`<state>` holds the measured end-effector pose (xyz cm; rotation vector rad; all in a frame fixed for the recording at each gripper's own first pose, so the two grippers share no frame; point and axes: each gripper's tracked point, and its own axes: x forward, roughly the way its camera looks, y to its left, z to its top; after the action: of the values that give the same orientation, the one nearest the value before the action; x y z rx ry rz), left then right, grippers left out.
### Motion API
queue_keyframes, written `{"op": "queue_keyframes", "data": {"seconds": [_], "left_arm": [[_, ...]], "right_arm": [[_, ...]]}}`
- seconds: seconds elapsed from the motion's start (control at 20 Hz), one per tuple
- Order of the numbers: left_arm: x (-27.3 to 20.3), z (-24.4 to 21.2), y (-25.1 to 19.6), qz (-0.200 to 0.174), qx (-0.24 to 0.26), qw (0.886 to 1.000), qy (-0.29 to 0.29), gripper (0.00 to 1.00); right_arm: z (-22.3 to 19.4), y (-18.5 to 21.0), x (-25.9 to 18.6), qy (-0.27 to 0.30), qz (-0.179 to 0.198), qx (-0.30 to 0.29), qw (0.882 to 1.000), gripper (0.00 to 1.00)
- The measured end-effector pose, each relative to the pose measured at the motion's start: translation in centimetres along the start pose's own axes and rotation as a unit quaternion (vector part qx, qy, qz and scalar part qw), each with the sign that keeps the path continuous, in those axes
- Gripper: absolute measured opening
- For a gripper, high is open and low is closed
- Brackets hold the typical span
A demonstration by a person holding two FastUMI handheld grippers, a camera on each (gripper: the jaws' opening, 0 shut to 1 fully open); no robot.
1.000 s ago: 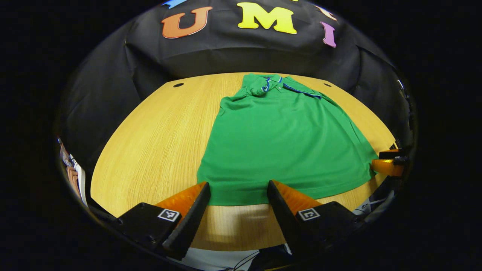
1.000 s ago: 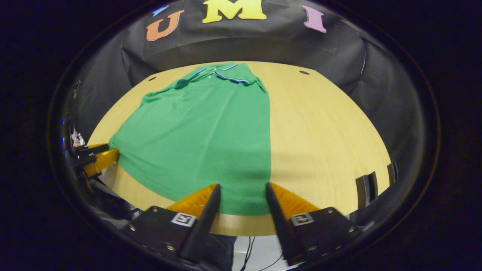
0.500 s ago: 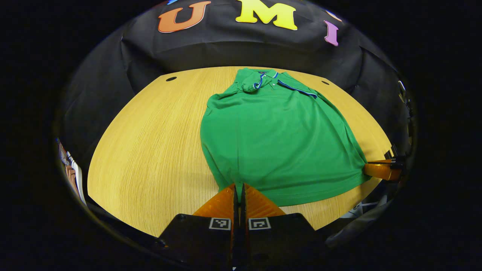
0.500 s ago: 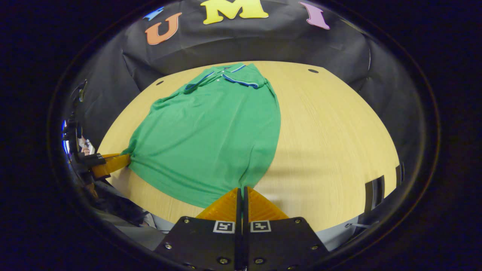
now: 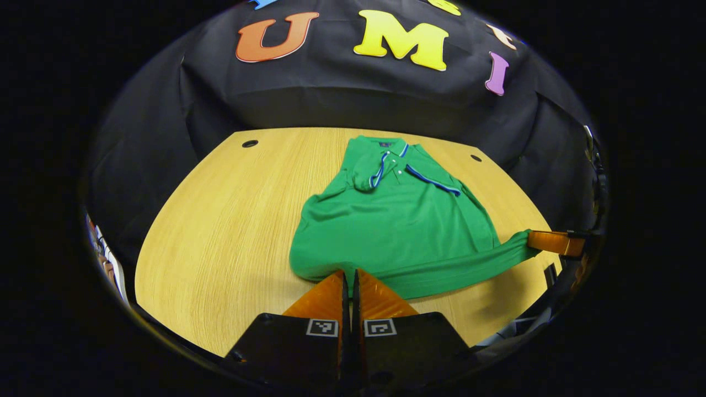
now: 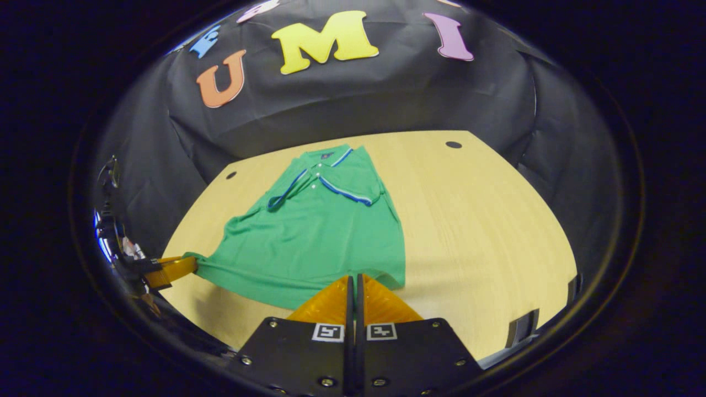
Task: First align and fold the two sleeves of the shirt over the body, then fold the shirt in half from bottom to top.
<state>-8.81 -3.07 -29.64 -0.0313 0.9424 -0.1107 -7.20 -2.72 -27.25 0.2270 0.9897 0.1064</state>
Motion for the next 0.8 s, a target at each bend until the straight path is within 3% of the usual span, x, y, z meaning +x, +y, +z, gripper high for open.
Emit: {"op": "queue_keyframes", "data": {"seconds": [0.8], "left_arm": [[11.6, 15.2, 0.0, -0.004, -0.012, 0.997, -0.070, 0.03]], "right_arm": [[17.8, -1.1, 10.5, -0.092, 0.018, -0.022, 0.995, 0.00]]}}
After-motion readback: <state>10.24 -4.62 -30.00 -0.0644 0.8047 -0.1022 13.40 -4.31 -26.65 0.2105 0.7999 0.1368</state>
